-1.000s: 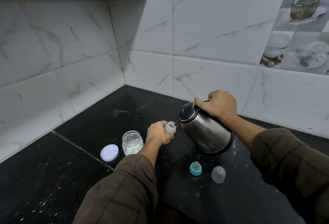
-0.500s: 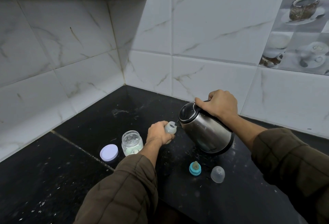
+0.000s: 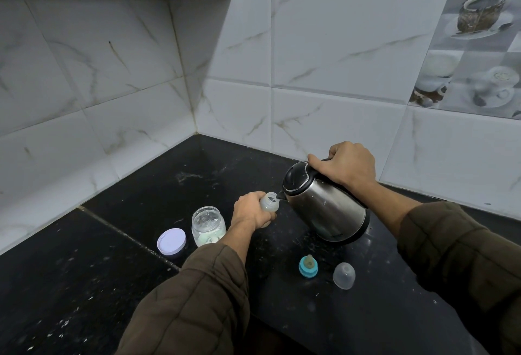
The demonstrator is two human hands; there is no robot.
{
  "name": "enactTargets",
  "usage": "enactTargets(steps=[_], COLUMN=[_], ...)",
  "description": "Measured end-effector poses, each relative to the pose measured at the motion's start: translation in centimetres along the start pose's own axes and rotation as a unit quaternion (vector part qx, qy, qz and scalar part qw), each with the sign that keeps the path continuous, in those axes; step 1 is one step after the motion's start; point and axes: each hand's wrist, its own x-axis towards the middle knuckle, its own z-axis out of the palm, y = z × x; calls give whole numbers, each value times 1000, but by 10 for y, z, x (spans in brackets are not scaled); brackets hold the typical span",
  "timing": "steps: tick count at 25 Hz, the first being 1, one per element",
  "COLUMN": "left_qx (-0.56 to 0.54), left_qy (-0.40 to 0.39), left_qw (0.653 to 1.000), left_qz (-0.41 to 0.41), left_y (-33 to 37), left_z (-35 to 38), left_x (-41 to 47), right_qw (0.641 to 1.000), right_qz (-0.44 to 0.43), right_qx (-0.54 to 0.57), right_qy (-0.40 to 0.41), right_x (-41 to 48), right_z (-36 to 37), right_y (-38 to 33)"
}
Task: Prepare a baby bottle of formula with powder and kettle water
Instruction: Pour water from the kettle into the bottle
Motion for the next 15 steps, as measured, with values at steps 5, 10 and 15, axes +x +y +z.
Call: enactTargets(steps=[5, 10, 15], left_qx=[-3, -2, -3], left_qy=[-3, -8, -11], left_qw=[1000, 1000, 1000], left_qz=[0, 2, -1], left_y=[1, 1, 2], left_z=[0, 1, 2], left_x=[1, 1, 2], right_qw=[1000, 1000, 1000], right_qz=[-2, -5, -1], right_qx=[0, -5, -9], right_qy=[2, 4, 0], right_x=[1, 2, 3], right_z=[1, 1, 2], right_y=[0, 1, 3])
